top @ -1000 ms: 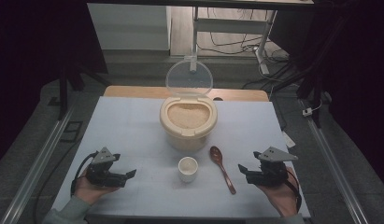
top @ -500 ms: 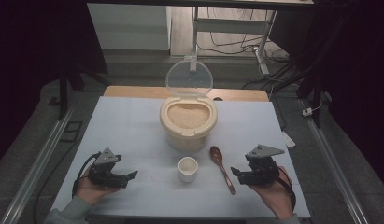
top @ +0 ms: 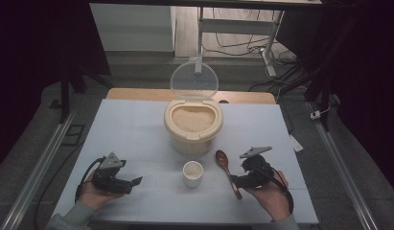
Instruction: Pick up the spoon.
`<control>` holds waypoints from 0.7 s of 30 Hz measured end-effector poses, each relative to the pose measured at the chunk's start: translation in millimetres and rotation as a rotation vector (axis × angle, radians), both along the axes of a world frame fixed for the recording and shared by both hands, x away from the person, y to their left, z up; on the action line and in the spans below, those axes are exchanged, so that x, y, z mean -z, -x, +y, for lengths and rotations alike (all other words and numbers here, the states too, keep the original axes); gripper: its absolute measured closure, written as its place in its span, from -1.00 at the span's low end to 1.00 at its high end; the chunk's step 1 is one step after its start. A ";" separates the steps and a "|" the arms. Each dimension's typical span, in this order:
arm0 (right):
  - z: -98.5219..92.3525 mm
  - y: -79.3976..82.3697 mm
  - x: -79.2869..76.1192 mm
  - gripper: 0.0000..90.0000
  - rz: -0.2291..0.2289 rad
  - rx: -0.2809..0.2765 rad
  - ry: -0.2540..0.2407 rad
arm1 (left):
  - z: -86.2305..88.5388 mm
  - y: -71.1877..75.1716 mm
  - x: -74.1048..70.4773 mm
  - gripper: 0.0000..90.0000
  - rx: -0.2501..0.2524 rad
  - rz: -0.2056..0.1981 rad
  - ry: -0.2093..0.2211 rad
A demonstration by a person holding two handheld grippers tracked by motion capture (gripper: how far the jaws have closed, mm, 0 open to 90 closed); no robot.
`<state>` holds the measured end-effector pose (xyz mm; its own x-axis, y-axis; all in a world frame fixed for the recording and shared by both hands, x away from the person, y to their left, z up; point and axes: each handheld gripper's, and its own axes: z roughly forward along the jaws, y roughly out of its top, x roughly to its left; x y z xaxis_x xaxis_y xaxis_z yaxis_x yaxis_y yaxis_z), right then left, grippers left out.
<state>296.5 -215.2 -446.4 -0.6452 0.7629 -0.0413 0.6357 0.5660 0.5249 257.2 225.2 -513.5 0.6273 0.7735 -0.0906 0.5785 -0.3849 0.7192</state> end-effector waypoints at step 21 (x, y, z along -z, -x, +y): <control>13.0 -9.0 38.4 0.01 0.102 0.009 0.077 | 0.5 -0.7 1.9 -0.80 0.002 0.007 -0.007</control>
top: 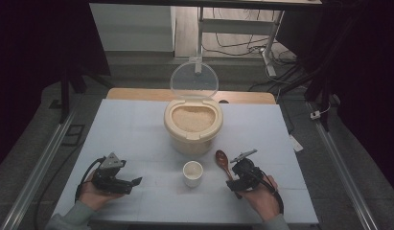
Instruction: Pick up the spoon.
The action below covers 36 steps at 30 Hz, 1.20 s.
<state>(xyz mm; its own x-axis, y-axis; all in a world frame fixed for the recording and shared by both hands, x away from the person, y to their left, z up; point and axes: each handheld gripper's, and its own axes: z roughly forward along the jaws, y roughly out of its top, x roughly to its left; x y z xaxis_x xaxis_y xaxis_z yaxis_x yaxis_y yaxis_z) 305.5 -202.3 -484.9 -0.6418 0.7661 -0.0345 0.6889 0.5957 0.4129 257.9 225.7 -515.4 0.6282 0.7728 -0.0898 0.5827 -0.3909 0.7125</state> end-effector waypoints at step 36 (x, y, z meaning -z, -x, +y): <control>8.2 -10.4 5.9 0.78 0.037 0.055 0.024 | 2.2 -1.1 4.6 -0.80 -0.004 0.018 -0.007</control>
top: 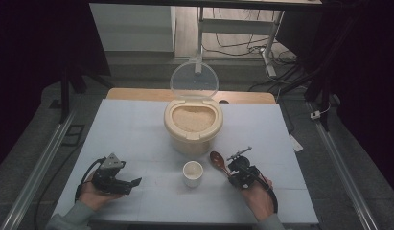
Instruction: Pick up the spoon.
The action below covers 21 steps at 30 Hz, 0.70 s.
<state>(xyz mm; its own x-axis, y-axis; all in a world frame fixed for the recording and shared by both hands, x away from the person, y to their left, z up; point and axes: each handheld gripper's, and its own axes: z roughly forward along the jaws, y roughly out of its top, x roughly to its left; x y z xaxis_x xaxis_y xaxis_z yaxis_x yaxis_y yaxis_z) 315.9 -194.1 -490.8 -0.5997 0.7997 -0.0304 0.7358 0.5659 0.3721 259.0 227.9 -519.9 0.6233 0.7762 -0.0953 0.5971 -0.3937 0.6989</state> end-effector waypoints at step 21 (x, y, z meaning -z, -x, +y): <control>-42.1 23.6 -47.6 0.78 -0.060 -0.157 -0.230 | 0.5 0.1 0.3 -0.80 0.003 -0.003 0.001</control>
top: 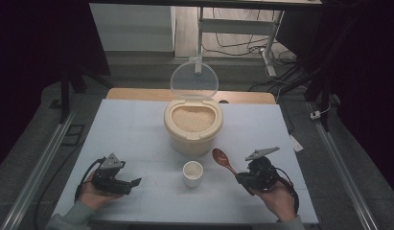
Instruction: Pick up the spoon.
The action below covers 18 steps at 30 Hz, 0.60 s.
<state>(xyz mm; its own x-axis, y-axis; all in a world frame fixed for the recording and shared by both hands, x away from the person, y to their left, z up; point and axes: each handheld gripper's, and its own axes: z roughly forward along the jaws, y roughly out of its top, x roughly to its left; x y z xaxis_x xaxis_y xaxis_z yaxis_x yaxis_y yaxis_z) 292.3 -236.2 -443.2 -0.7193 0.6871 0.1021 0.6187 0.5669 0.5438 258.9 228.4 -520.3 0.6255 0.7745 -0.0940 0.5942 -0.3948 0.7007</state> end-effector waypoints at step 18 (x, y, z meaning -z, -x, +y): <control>13.6 6.8 -14.6 0.78 -0.012 -0.122 -0.087 | 0.1 -0.2 0.2 -0.80 -0.001 0.002 0.000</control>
